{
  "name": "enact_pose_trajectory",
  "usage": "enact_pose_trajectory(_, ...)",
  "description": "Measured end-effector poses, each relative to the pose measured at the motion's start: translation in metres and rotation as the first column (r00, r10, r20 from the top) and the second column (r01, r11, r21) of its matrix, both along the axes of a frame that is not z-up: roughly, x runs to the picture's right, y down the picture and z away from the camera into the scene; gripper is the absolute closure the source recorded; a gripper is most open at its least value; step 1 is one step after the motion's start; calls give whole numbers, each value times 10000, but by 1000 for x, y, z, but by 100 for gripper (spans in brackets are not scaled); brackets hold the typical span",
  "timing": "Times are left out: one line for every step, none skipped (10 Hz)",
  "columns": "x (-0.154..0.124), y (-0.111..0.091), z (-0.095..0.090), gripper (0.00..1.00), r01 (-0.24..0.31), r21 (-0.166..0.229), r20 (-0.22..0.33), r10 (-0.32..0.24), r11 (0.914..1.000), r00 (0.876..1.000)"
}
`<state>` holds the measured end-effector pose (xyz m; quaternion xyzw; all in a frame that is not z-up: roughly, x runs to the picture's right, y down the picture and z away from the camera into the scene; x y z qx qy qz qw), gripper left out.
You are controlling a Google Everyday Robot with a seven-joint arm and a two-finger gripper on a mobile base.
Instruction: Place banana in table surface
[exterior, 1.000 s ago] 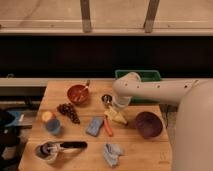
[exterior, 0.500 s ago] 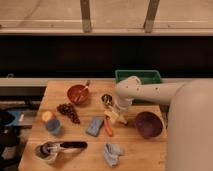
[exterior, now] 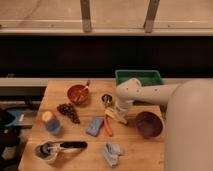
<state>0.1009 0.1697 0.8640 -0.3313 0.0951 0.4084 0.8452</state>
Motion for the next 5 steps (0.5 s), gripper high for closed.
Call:
enact_pose_trajectory(1, -1, -3, 94, -83, 118, 67, 83, 9999, 9999)
enact_pose_trajectory(2, -2, -5, 99, -106, 190, 84, 105, 9998, 9999)
enact_pose_trajectory(1, -5, -8, 100, -118, 284, 114, 115, 9995, 9999)
enact_pose_trajectory(0, -11, -14, 100, -218, 456, 110, 213, 9987, 9997)
enact_pose_trajectory(6, -18, -22, 100, -287, 662, 18, 286, 9974, 9996)
